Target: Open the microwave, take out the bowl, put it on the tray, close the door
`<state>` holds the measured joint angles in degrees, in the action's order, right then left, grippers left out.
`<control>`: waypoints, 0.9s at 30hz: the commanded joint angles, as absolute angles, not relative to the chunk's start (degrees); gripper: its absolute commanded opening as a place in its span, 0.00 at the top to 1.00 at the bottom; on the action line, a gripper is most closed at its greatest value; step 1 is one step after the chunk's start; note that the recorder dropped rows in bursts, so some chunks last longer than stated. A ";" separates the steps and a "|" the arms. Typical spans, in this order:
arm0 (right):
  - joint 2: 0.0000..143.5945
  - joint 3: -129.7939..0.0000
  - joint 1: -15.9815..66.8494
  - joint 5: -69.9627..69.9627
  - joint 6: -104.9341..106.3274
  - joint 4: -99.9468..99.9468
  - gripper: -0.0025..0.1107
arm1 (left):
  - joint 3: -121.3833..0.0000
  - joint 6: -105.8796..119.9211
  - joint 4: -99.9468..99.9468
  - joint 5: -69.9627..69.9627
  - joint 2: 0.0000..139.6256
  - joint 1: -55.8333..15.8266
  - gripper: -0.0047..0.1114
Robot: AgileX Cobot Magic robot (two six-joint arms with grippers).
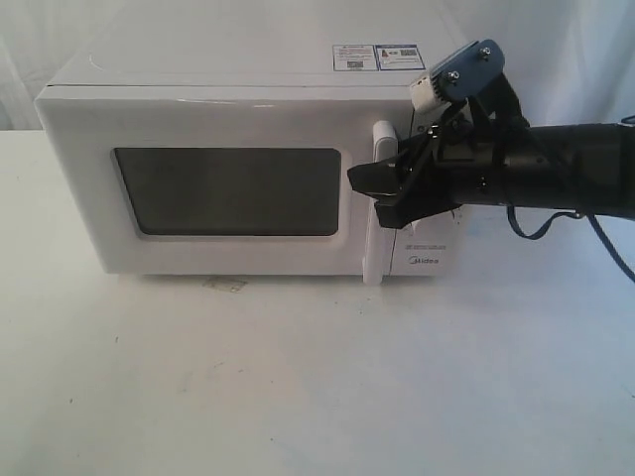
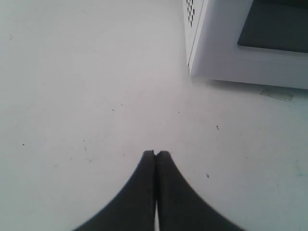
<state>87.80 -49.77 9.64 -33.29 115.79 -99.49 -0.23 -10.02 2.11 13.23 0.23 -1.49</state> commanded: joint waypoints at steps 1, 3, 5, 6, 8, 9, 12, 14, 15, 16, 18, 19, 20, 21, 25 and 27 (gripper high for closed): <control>87.55 -50.73 9.75 -35.28 115.15 -99.95 0.61 | 0.00 -10.10 2.27 13.24 0.00 -1.36 0.96; 87.55 -50.73 9.75 -34.71 115.15 -99.95 0.63 | 0.00 -10.10 2.27 13.24 0.00 -1.36 0.96; 87.55 -50.73 9.75 -34.60 115.15 -99.95 0.67 | 0.00 -10.10 2.27 13.24 0.00 -1.36 0.96; 87.55 -50.73 9.75 -34.60 115.15 -99.95 0.69 | 0.00 -10.10 2.27 13.24 0.00 -1.36 0.96; 87.55 -50.73 9.75 -34.60 115.15 -99.95 0.70 | 0.00 -10.10 2.27 13.24 0.00 -1.36 0.96; 87.55 -50.73 9.75 -34.60 115.01 -99.95 0.70 | 0.00 -10.10 2.27 13.24 0.00 -1.36 0.96; 89.17 -50.97 9.75 -34.83 113.74 -99.95 0.70 | 0.00 -10.10 2.27 13.24 0.00 -1.36 0.96; 91.44 -52.02 9.75 -34.83 112.42 -99.95 0.70 | 0.00 -10.10 2.27 13.24 0.00 -1.36 0.96; 91.69 -52.31 9.75 -34.83 112.05 -99.95 0.70 | 0.00 -10.10 2.27 13.24 0.00 -1.36 0.96; 92.26 -53.09 9.75 -34.94 111.52 -99.95 0.70 | 0.00 -10.10 2.27 13.24 0.00 -1.36 0.96; 92.24 -53.96 9.75 -36.06 111.27 -99.95 0.70 | 0.00 -10.10 2.27 13.24 0.00 -1.36 0.96; 92.24 -54.19 9.75 -36.20 110.63 -99.95 0.70 | 0.00 -10.10 2.27 13.24 0.00 -1.36 0.96; 92.24 -54.27 9.75 -36.20 110.23 -99.95 0.70 | 0.00 -10.10 2.27 13.24 0.00 -1.36 0.96; 92.24 -54.56 9.75 -36.20 110.09 -99.95 0.70 | 0.00 -10.10 2.27 13.24 0.00 -1.36 0.96; 92.24 -54.56 9.75 -36.20 109.31 -99.95 0.83 | 0.00 -10.10 2.27 13.24 0.00 -1.36 0.96; 92.24 -54.56 9.75 -37.29 109.11 -99.95 0.98 | 0.00 -10.10 2.27 13.24 0.00 -1.36 0.96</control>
<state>90.75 -52.17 9.64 -33.06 106.94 -98.59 -0.23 -10.02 2.11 13.23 0.23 -1.49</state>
